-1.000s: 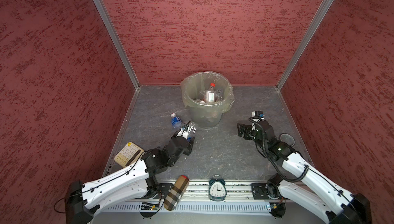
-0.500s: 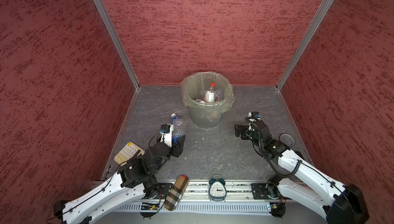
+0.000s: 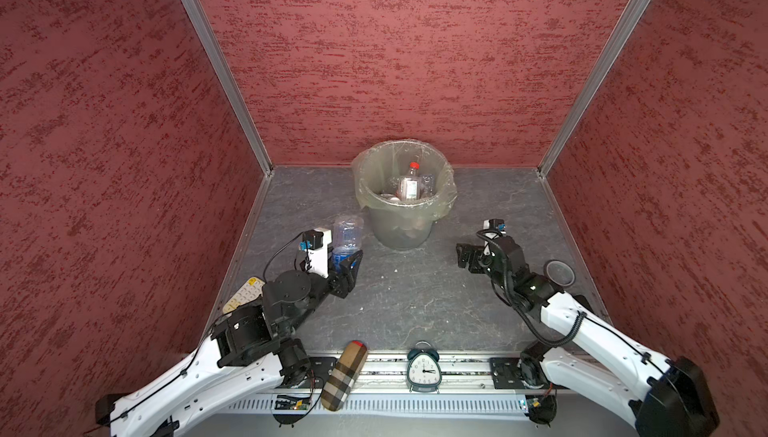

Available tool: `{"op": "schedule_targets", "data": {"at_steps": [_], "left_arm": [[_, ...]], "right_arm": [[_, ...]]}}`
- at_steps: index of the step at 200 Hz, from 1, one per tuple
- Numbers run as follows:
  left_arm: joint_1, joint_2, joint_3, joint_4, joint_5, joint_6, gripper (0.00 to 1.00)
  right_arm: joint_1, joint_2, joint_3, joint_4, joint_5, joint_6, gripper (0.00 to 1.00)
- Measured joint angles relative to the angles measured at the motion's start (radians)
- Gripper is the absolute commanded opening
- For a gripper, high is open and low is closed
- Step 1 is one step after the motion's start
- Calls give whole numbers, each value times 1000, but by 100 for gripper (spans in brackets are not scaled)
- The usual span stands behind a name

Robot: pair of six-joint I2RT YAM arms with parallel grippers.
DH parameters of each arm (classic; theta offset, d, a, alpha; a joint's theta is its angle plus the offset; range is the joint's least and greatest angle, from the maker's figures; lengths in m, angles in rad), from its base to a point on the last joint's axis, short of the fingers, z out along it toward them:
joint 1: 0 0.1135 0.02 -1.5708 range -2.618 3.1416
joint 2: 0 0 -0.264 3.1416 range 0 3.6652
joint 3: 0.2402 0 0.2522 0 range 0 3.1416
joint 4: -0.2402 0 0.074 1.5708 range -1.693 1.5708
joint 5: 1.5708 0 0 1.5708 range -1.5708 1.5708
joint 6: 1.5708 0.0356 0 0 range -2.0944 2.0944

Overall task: Throw the plastic bottles in the bin
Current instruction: 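Carry the Pocari Sweat bottle over the bin and open the left gripper, then lower the left gripper toward the blue-labelled water bottle on the table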

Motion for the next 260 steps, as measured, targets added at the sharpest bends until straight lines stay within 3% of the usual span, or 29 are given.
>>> {"op": "schedule_targets", "data": {"at_steps": [27,50,65,74,83,102,118,143,175,260], "left_arm": [[62,174,123,86,66,69,51],[225,357,253,201,215,86,52],[346,507,360,262,330,77,65],[412,610,447,293,399,66,86],[472,720,543,315,460,55,99],[564,919,717,333,554,24,99],[610,1007,770,332,606,5,99],[623,1008,752,319,640,-8,99],[618,902,716,325,657,-10,99],[624,744,541,316,621,-10,100]], "right_arm": [[0,0,0,3,-1,0,99],[0,-4,0,2,-5,-1,99],[0,-12,0,2,-8,-1,99],[0,-19,0,2,-9,-1,99],[-1,-26,0,2,-10,-1,99],[-1,-43,0,0,-16,0,99],[-1,-58,0,-6,-21,0,99],[-1,-86,-6,-13,-24,0,99],[-2,-83,-12,-13,-31,1,99],[-2,-31,-12,2,-70,11,99]]}}
